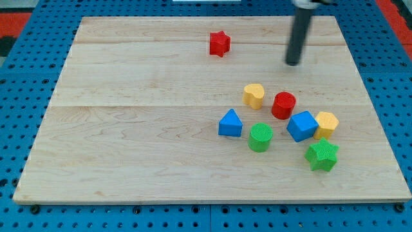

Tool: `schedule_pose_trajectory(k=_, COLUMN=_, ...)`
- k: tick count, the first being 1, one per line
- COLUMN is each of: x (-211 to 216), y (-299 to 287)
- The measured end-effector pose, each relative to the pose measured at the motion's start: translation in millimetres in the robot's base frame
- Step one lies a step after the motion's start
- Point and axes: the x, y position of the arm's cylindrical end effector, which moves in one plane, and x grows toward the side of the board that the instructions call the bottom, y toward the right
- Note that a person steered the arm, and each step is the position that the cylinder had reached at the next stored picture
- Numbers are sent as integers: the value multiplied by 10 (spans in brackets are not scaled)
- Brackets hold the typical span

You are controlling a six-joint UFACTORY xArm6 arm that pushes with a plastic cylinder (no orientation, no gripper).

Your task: Move the red circle above the triangle

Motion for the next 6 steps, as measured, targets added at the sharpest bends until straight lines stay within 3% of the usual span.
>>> schedule_pose_trajectory(k=1, x=648, y=454)
schedule_pose_trajectory(k=2, x=1173, y=364)
schedule_pose_trajectory(k=4, x=1130, y=-824)
schedule_pose_trajectory(k=6, x=354, y=-1201)
